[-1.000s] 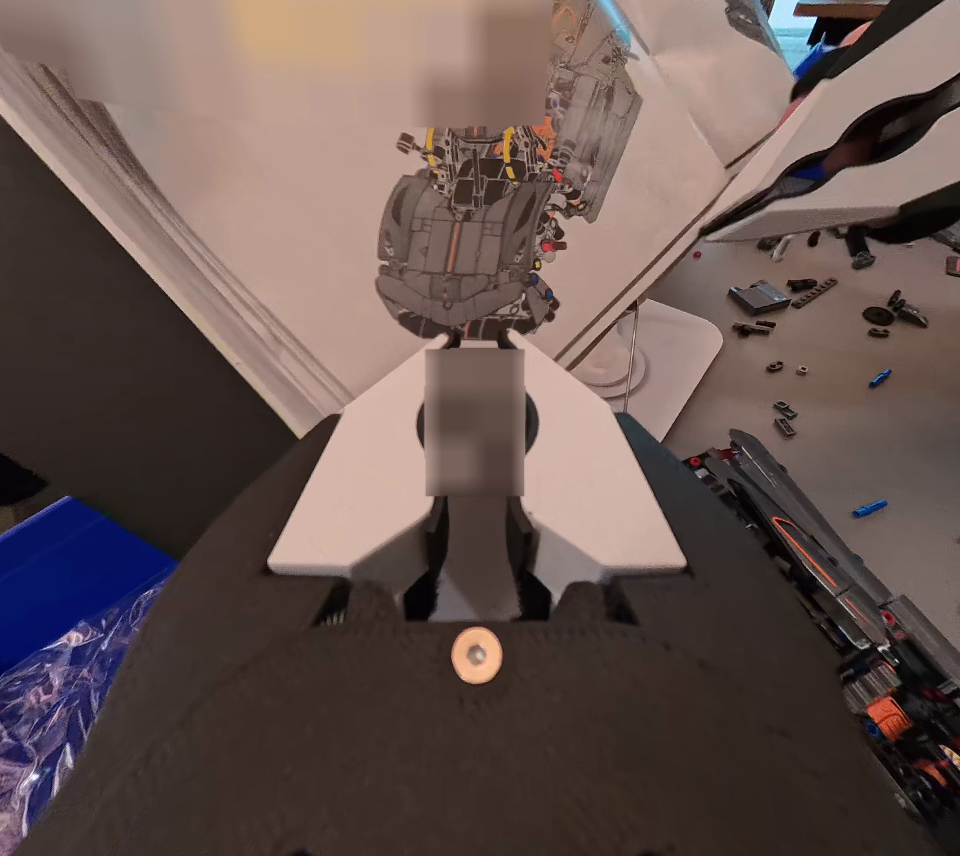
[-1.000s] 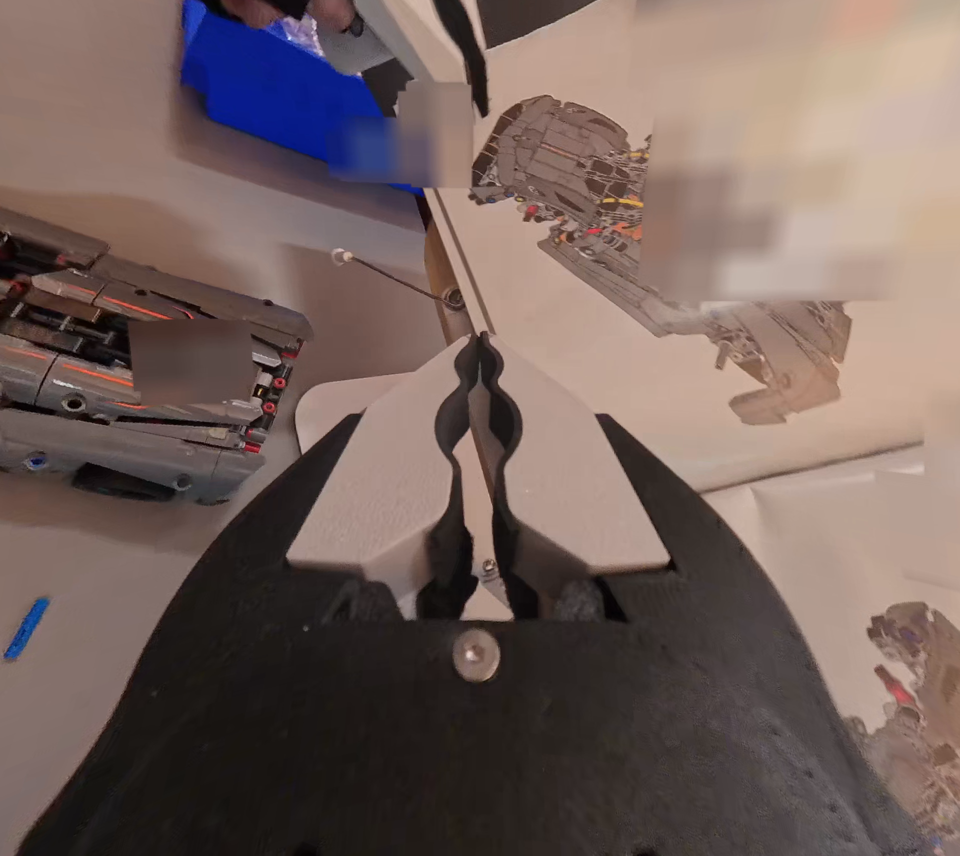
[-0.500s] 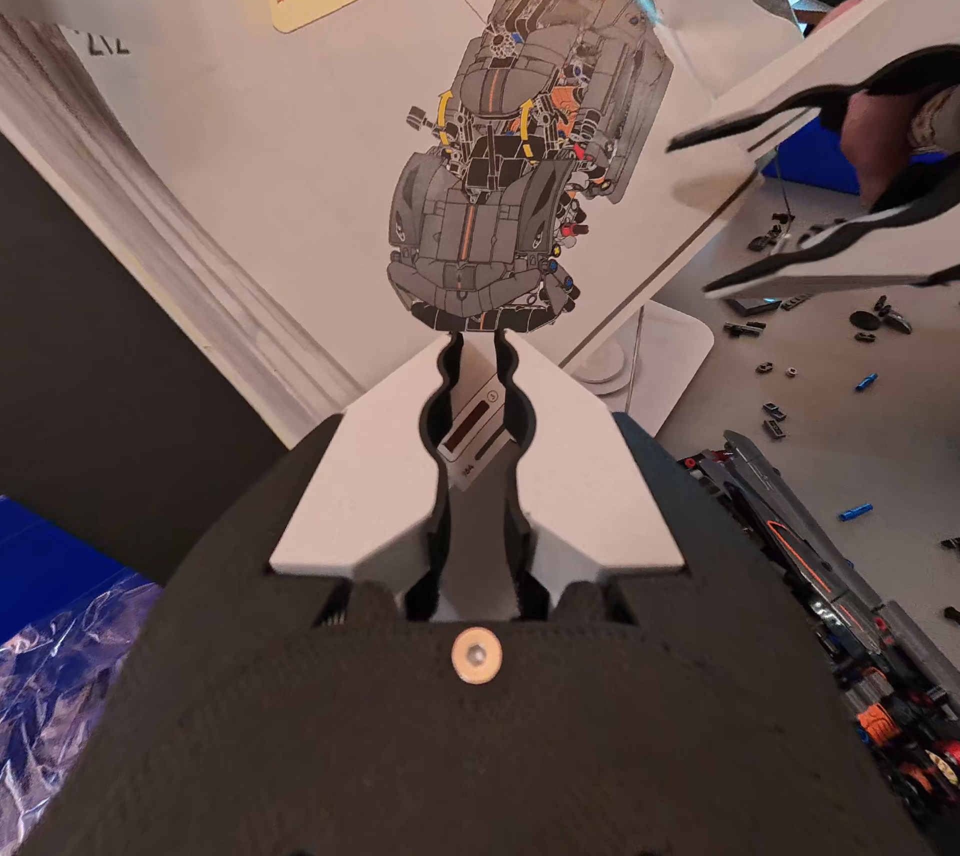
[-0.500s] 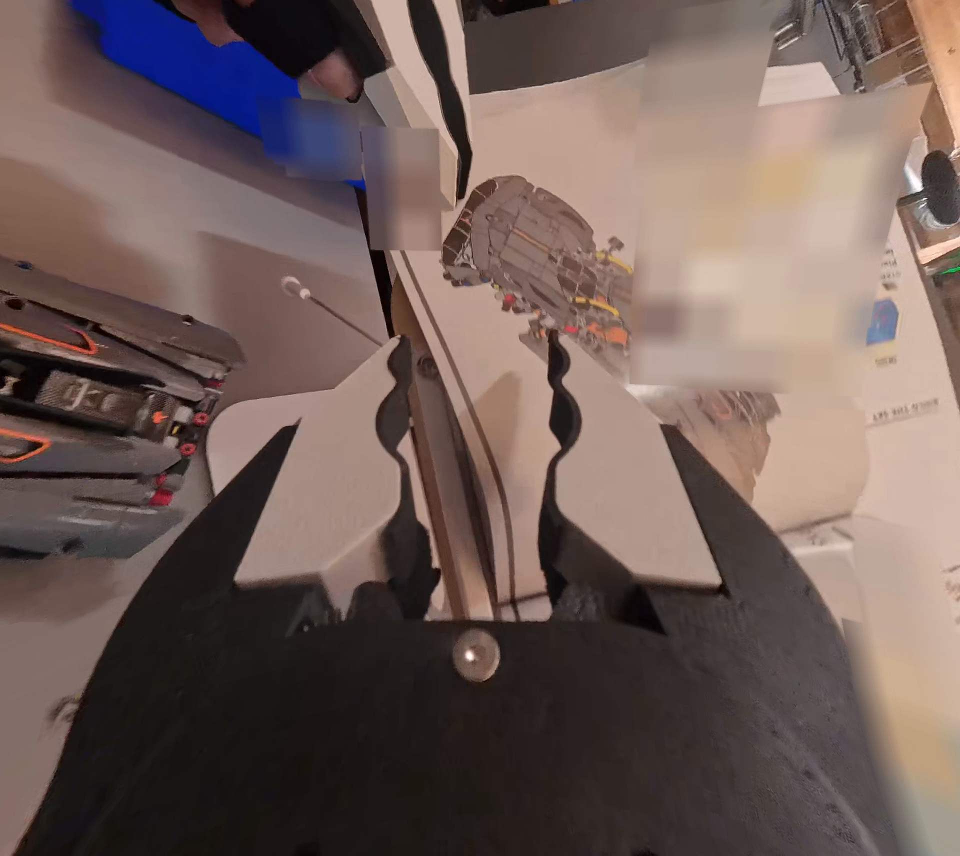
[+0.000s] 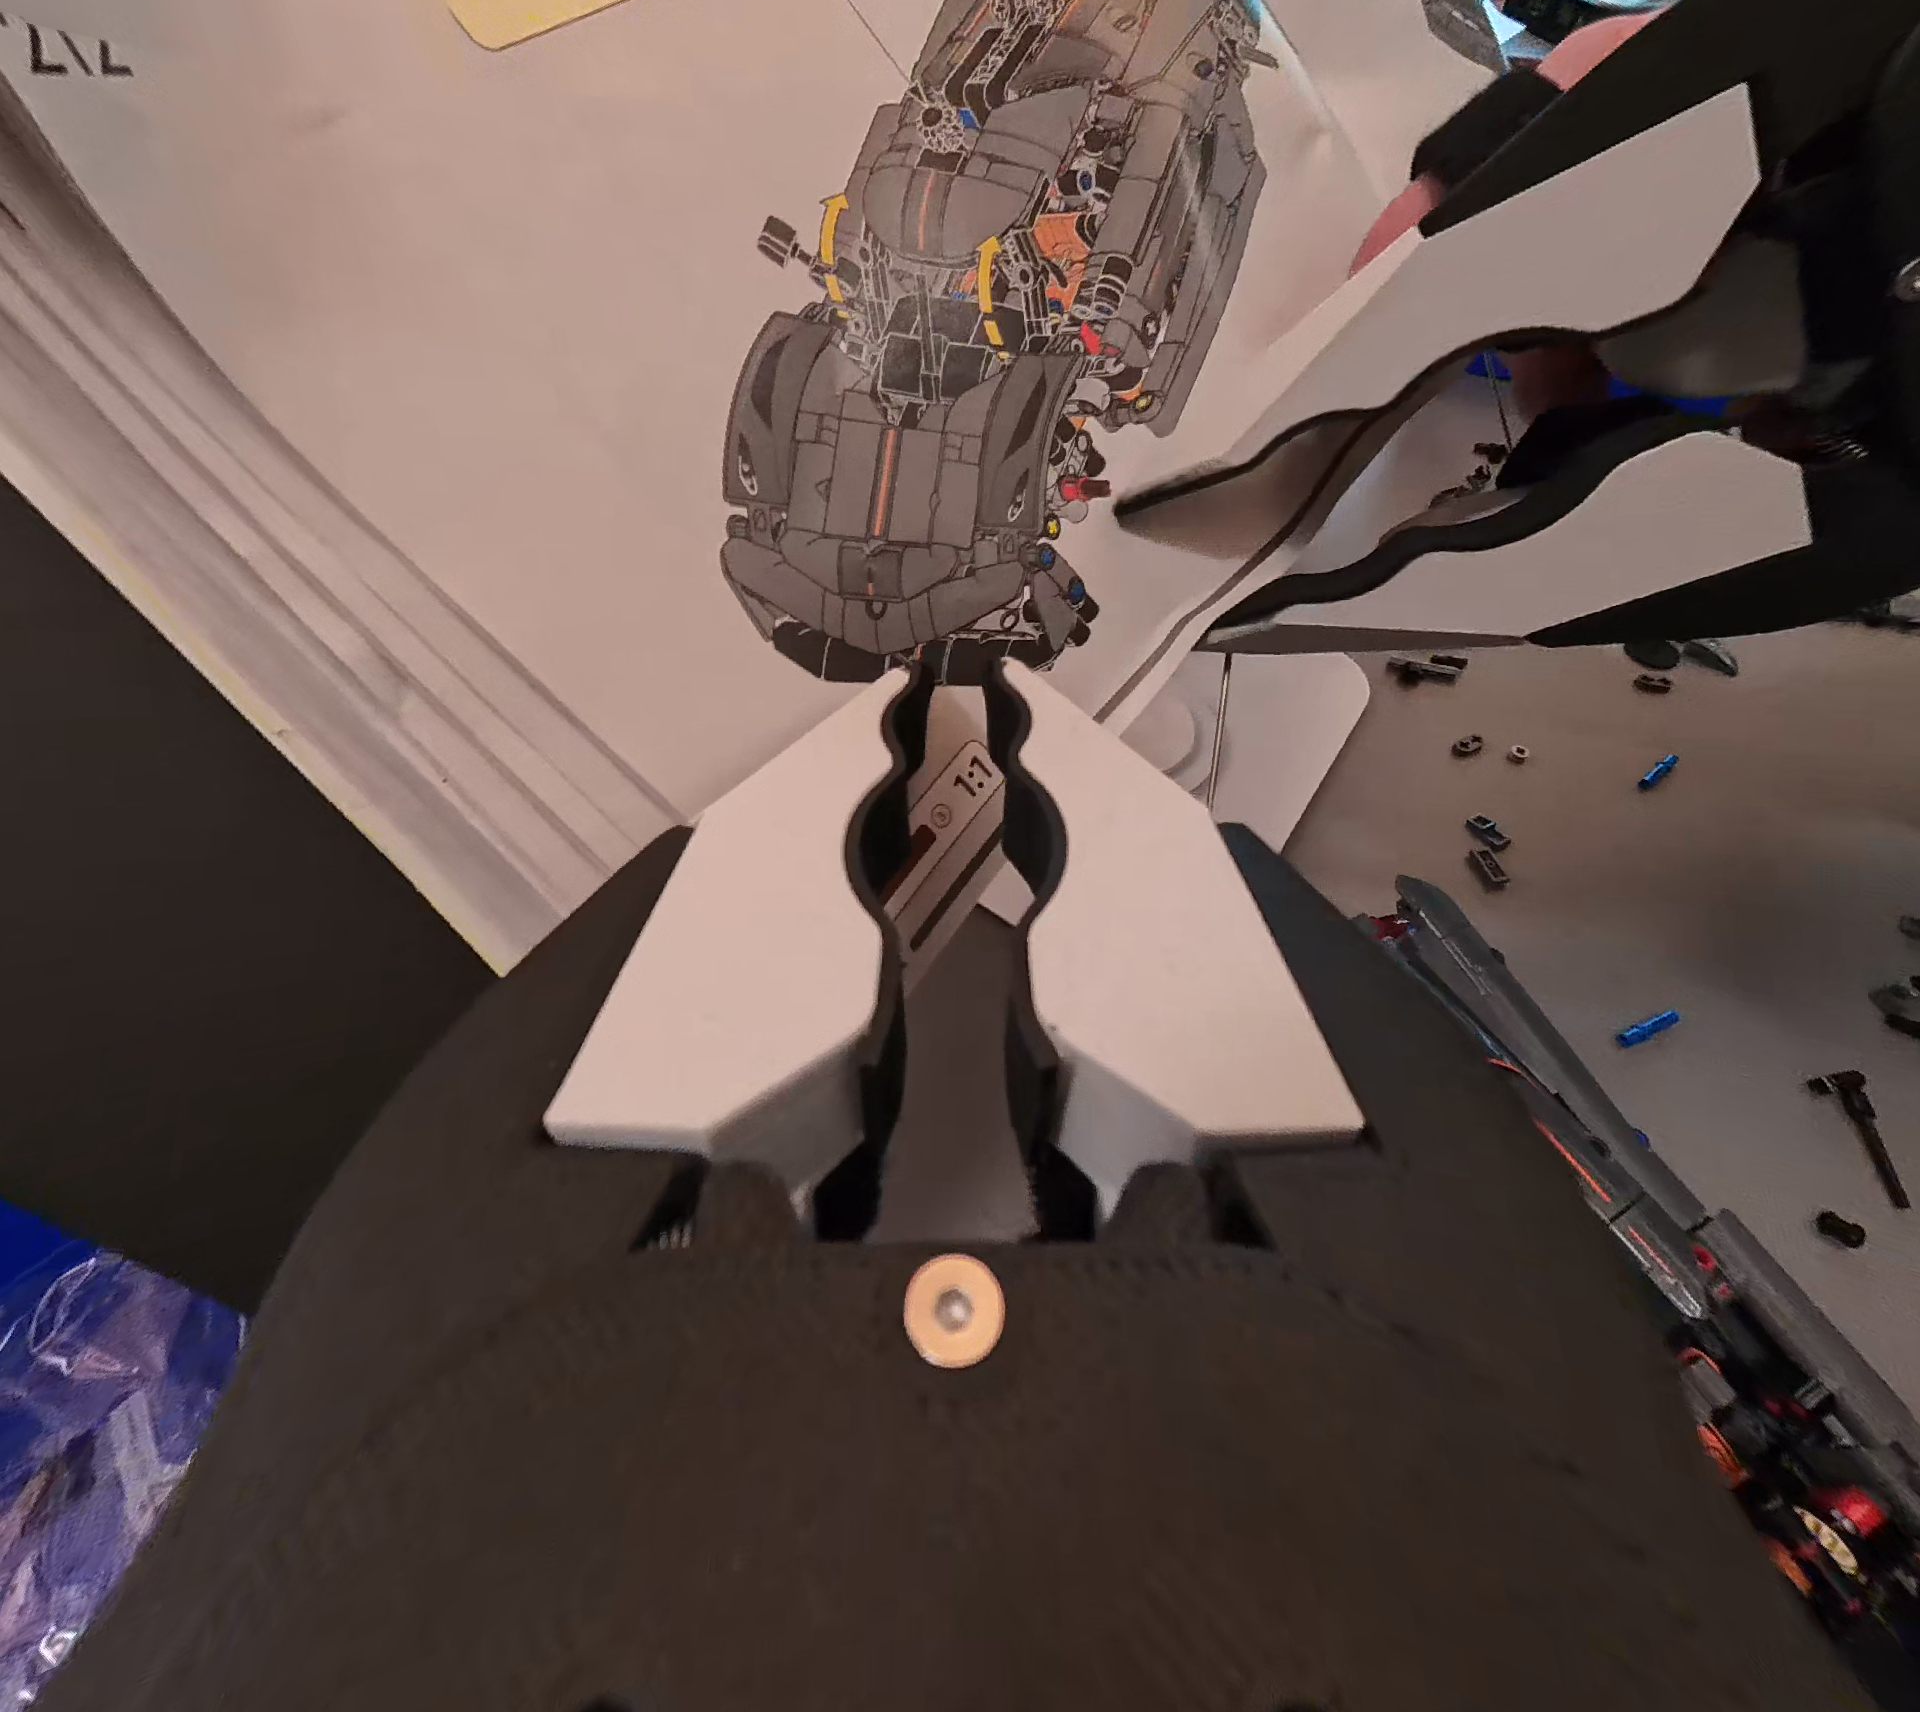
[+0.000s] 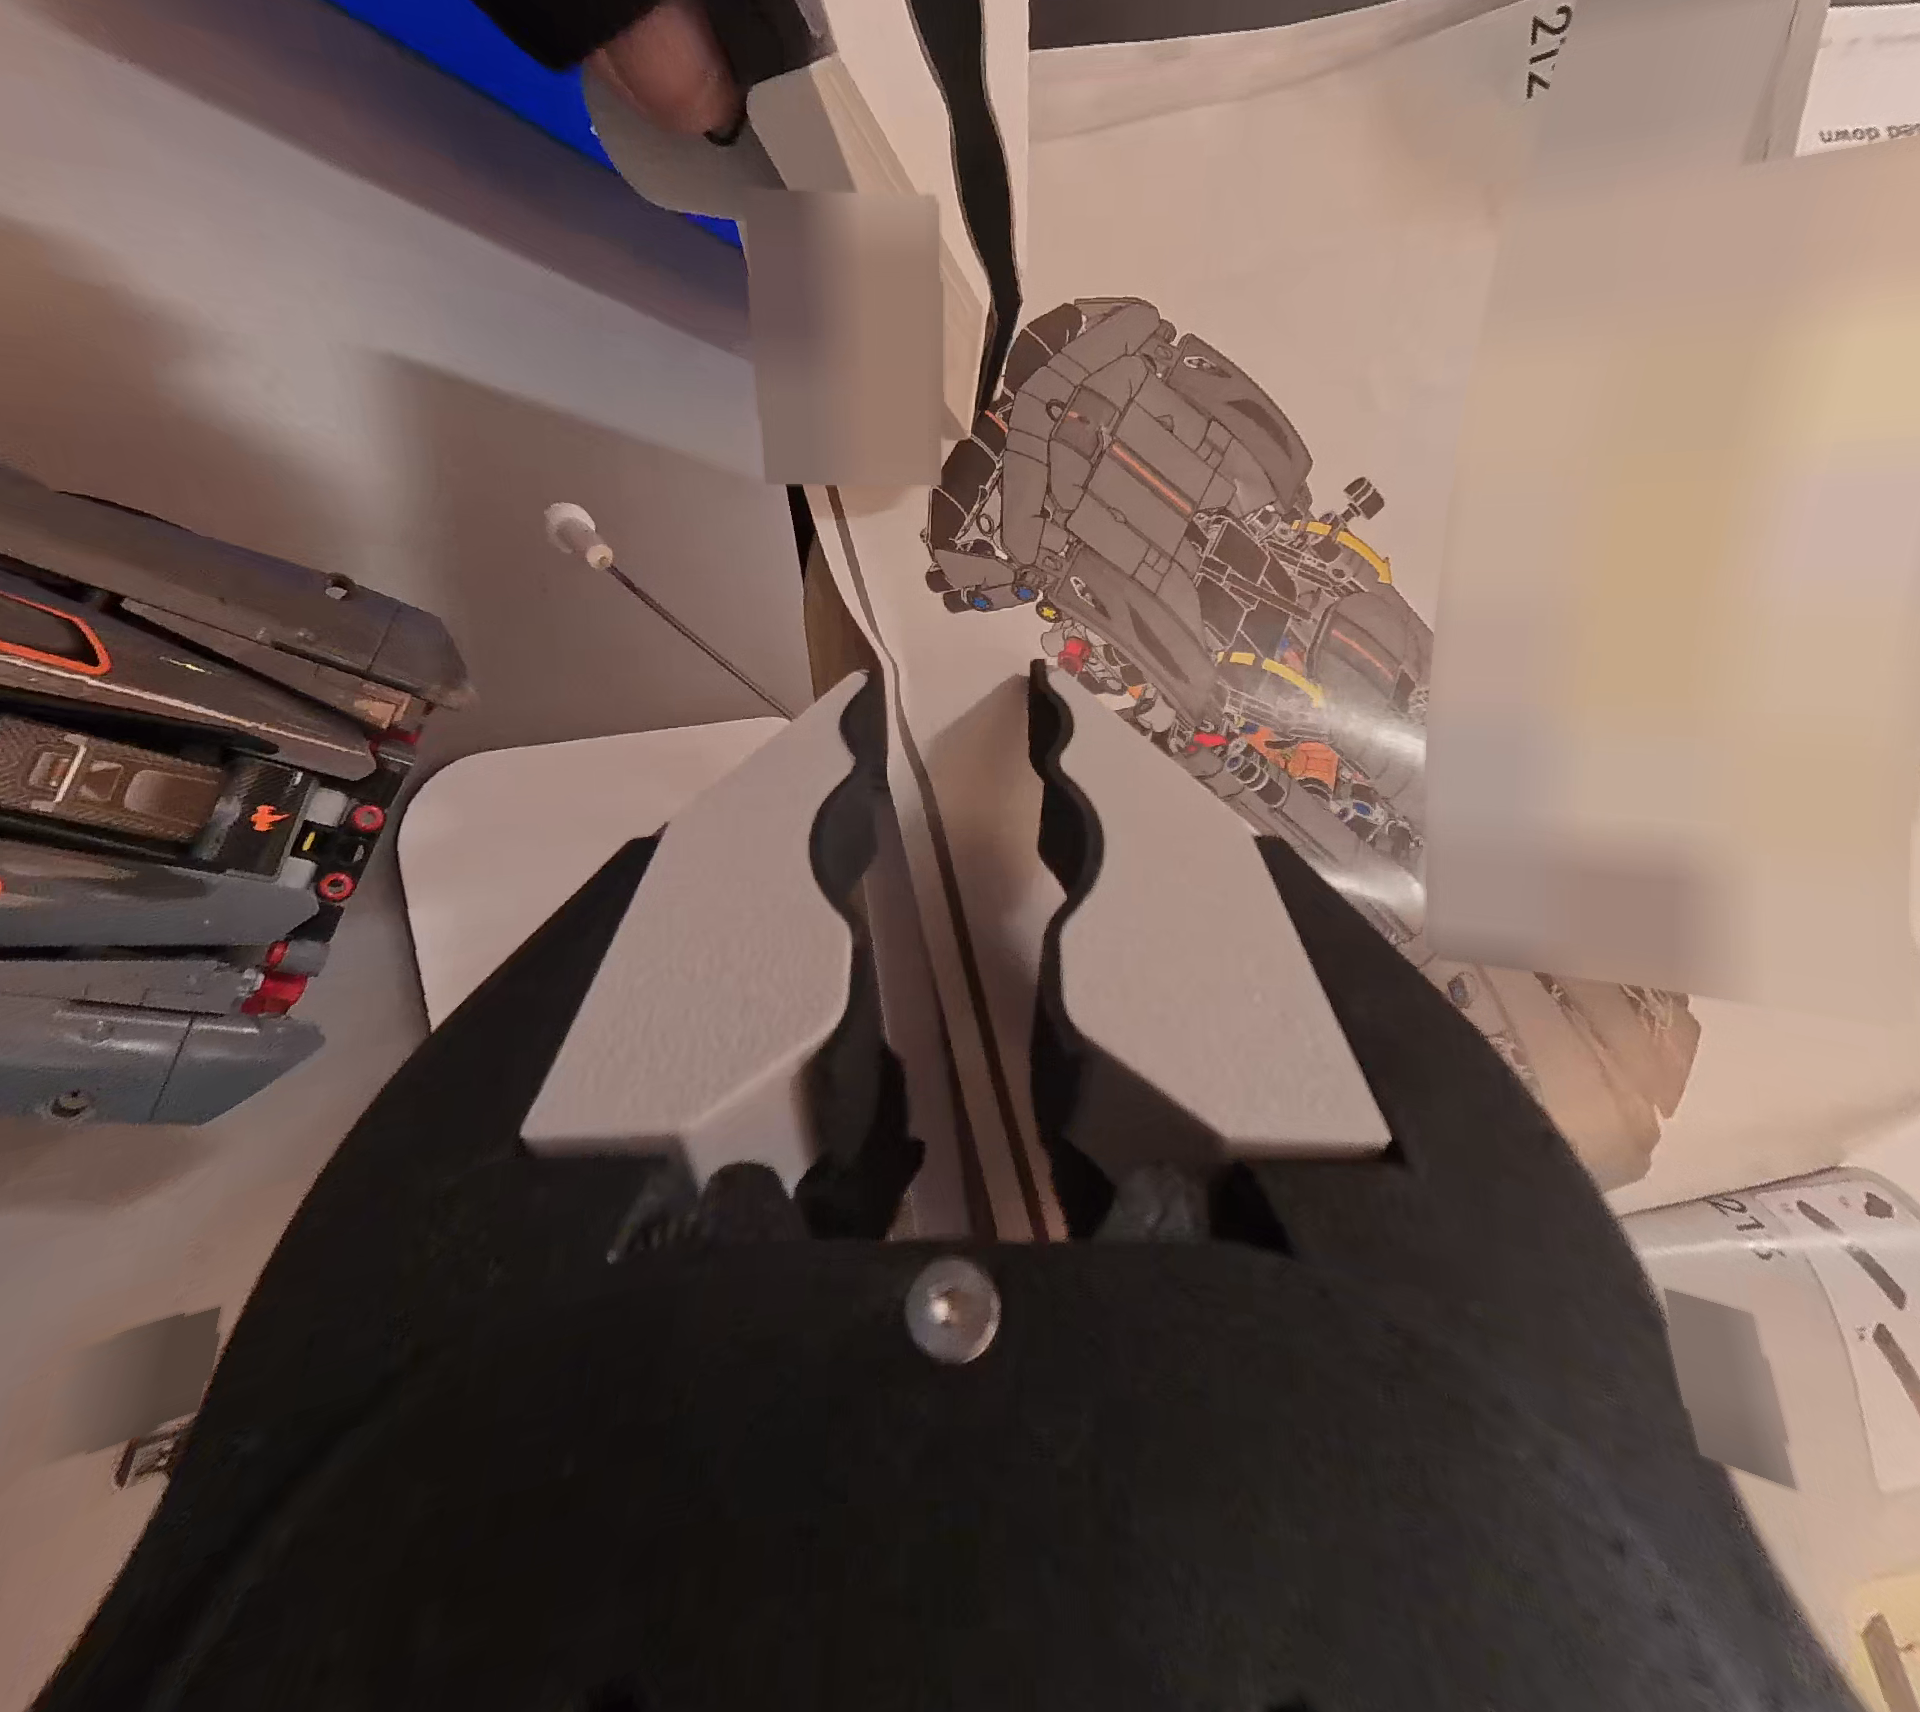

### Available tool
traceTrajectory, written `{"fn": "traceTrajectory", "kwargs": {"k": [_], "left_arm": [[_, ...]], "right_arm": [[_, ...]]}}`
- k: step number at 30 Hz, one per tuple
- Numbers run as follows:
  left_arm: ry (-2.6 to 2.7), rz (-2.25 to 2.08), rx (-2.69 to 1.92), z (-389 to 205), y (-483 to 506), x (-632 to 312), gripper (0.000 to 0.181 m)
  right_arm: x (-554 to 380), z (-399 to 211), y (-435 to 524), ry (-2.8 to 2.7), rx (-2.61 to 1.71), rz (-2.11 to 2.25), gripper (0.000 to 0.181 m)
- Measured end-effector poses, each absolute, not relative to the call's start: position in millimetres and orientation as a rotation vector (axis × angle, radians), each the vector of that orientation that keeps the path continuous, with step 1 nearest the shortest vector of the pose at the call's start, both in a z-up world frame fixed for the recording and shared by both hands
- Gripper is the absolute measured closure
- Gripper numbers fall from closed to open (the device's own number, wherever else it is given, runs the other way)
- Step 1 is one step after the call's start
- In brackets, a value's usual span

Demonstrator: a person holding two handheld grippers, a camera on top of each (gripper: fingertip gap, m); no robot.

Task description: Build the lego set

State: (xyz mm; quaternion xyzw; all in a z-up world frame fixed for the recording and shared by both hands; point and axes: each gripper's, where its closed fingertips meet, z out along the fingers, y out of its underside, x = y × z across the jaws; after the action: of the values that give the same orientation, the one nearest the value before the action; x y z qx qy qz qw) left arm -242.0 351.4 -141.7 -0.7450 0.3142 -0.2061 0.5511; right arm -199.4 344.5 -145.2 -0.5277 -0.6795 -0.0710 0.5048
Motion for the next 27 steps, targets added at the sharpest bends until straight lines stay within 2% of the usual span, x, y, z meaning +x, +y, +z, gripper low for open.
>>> {"fn": "traceTrajectory", "kwargs": {"k": [13, 18, 27], "left_arm": [[0.691, -0.46, -1.768, -136.6, 352.5, -263.4, 0.171], [0.687, -0.469, -1.766, -136.3, 352.3, -263.6, 0.171], [0.679, -0.48, -1.762, -134.4, 351.7, -265.1, 0.17]], "right_arm": [[-192.4, -148.7, 336.0, -1.653, -1.306, -0.023, 0.169], [-187.3, -144.8, 334.9, -1.634, -1.305, 0.034, 0.181], [-185.7, -147.3, 334.2, -1.638, -1.297, 0.033, 0.181]]}}
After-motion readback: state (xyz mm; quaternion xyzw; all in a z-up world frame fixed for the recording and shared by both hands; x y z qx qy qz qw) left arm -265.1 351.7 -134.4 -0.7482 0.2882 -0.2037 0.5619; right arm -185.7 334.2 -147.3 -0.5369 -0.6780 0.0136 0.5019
